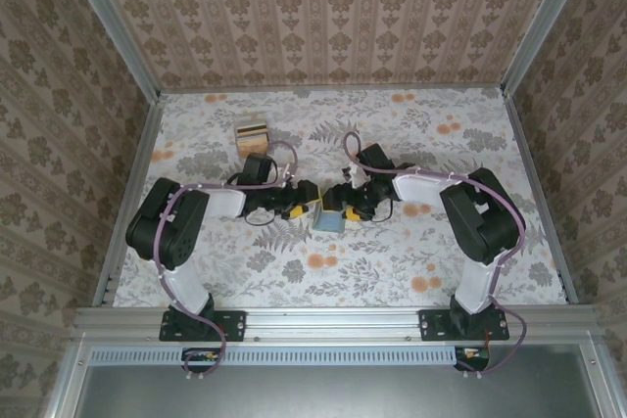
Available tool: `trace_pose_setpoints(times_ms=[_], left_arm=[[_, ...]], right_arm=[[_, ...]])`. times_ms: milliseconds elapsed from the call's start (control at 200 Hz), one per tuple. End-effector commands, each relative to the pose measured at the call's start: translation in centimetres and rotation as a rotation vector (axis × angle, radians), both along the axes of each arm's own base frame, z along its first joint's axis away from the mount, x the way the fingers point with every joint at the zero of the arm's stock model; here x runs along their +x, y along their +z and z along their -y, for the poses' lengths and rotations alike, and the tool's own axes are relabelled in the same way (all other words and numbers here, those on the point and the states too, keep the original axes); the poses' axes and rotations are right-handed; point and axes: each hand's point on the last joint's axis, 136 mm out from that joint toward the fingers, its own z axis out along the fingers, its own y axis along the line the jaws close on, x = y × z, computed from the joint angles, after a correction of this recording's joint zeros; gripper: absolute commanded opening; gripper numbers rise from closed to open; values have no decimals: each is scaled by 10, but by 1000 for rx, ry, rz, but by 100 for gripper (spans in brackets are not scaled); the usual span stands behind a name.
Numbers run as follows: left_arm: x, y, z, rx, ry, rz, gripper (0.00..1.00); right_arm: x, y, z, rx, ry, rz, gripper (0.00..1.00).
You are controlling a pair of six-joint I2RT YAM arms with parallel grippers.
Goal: Put the credit cards into the card holder
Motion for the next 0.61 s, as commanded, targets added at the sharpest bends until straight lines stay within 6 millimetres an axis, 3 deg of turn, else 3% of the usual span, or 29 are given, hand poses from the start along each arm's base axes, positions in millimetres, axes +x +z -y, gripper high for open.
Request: trace_pose_setpoints(times_ms=[0, 215, 400, 600], left_arm=[[-7, 36, 5, -101, -46, 96, 82], [-4, 44, -25, -144, 19, 163, 79], [-26, 33, -14, -85, -76, 150, 79], [-33, 27, -13, -56, -96, 159, 79]], right_arm=[[6, 1, -7, -8, -6, -19, 81], [15, -4, -10, -26, -39, -51, 81], [20, -3, -18, 12, -58, -87, 80], [25, -2, -22, 27, -96, -111, 80]])
